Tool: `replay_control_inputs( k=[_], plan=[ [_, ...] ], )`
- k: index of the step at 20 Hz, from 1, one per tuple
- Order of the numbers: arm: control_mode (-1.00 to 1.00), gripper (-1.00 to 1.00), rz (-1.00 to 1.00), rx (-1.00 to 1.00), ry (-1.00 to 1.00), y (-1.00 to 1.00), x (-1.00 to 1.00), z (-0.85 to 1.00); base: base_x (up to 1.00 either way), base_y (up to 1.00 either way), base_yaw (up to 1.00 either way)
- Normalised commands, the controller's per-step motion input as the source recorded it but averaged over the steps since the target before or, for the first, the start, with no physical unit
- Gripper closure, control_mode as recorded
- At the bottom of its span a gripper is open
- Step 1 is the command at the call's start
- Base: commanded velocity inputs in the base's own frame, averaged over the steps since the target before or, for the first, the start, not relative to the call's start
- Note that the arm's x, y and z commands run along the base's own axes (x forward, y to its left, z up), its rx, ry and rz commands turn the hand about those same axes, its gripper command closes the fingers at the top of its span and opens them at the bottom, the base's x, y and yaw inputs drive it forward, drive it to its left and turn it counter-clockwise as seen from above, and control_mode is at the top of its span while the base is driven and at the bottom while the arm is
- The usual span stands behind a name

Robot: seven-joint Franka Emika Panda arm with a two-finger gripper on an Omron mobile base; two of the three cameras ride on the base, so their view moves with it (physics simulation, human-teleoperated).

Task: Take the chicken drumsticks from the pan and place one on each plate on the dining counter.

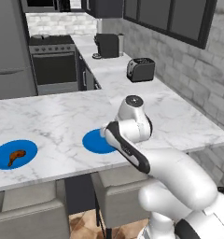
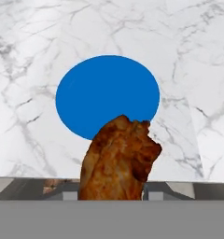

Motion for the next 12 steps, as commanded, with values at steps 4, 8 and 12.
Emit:
replay_control_inputs(
  k=[4, 8, 12],
  plan=[
    [-1.00, 1.00, -0.02, -0.05, 0.00, 0.13, 0.48, -0.40, 0.00, 0.00, 0.00],
    [-1.00, 1.00, 0.00, 0.00, 0.02, 0.00, 0.60, -0.26, 0.00, 0.00, 0.00],
    [-1.00, 1.00, 0.00, 0.00, 0.00, 0.00, 0.60, -0.28, 0.00, 0.00, 0.00]
  ],
)
